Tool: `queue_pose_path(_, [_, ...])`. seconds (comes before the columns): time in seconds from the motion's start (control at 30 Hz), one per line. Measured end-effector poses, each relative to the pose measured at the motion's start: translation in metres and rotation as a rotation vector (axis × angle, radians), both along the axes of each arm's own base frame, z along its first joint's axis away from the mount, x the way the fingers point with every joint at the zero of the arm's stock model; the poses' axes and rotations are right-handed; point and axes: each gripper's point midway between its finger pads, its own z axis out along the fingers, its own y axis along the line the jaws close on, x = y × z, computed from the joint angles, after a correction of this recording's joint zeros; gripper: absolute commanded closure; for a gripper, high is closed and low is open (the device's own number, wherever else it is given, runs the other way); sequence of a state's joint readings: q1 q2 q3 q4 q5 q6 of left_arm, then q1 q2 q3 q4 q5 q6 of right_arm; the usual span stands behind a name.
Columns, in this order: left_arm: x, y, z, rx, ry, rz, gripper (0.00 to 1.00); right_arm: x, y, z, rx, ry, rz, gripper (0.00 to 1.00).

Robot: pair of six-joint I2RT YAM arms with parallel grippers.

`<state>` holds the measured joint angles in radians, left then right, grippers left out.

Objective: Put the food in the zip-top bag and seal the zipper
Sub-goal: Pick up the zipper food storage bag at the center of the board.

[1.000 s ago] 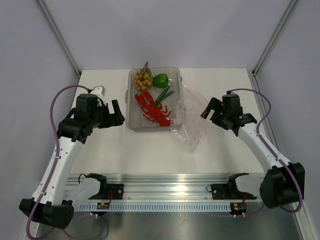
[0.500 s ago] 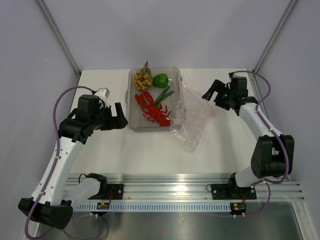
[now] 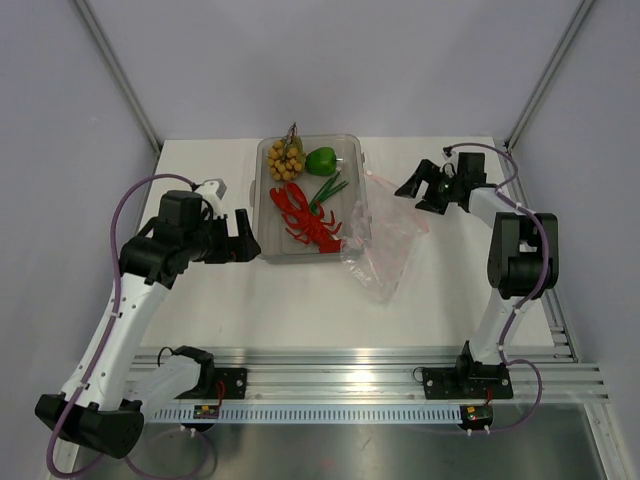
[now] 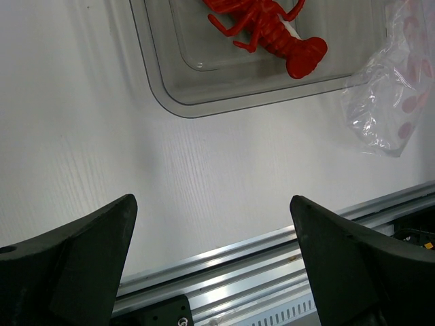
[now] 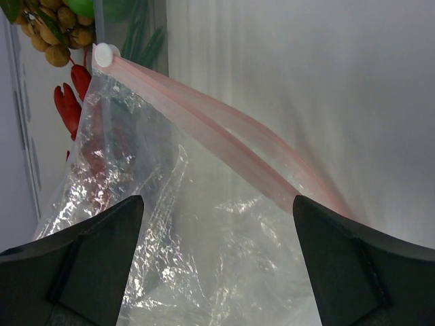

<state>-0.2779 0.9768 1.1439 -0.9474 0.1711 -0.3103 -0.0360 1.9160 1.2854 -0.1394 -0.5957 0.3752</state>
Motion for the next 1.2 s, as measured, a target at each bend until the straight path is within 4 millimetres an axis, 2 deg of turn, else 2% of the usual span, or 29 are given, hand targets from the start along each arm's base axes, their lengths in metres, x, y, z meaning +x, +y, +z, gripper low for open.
queue_pose_path(0.17, [-0.001,-0.001,0.0,-0.003,0.004,-0.005,0.01,0.011,0.008,0.0,0.049,-0.023,0.036,0.0])
queue_pose_path(0.4, [-0.001,-0.001,0.0,-0.003,0.004,-0.005,0.01,0.006,0.015,0.0,0.083,-0.021,0.092,0.01])
queue_pose_path(0.7, [-0.001,-0.001,-0.001,0.0,0.004,-0.009,0.01,0.01,0.005,-0.005,0.009,-0.036,0.063,0.01])
queue_pose_path(0.9, [-0.001,-0.001,-0.001,0.001,0.005,-0.009,0.01,0.02,-0.008,0.014,-0.059,-0.098,0.014,0.0])
queue_pose_path(1.0, [-0.001,-0.001,-0.002,0.005,0.013,-0.007,0.01,0.033,-0.011,0.018,-0.06,-0.115,0.01,0.0])
queue_pose_path(1.1, [0.0,-0.001,-0.004,0.011,0.026,-0.005,0.01,0.04,-0.005,0.009,-0.011,-0.105,0.051,0.01])
queue_pose_path(1.2, [0.0,0.0,-0.008,0.019,0.047,-0.003,0.01,0.033,0.007,-0.007,0.078,-0.06,0.107,0.01])
